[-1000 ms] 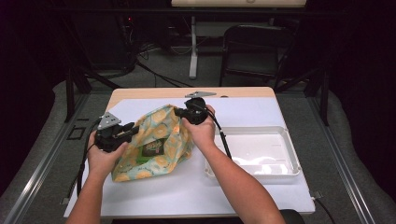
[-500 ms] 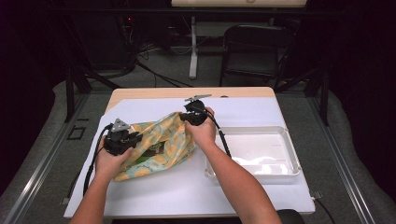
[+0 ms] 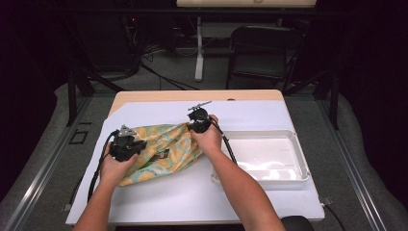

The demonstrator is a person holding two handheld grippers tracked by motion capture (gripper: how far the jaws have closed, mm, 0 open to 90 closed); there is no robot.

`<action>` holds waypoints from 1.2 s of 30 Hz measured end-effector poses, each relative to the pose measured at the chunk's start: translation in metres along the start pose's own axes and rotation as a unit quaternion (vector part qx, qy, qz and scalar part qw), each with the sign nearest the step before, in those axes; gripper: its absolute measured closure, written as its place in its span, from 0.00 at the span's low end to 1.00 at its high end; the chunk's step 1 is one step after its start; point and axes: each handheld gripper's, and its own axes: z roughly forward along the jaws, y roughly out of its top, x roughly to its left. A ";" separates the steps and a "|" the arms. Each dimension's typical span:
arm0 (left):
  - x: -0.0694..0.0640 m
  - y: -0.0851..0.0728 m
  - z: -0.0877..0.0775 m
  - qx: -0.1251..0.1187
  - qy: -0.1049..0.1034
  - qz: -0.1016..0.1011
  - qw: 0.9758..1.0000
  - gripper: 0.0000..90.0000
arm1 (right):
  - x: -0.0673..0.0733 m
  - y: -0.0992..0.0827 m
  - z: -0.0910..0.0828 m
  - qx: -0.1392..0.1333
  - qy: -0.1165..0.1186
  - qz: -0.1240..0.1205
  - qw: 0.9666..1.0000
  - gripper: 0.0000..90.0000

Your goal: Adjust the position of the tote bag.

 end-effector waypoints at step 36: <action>-0.021 -0.003 0.035 0.049 0.010 0.069 0.996 0.46 | 0.003 -0.002 -0.007 -0.014 0.020 0.005 1.000 0.89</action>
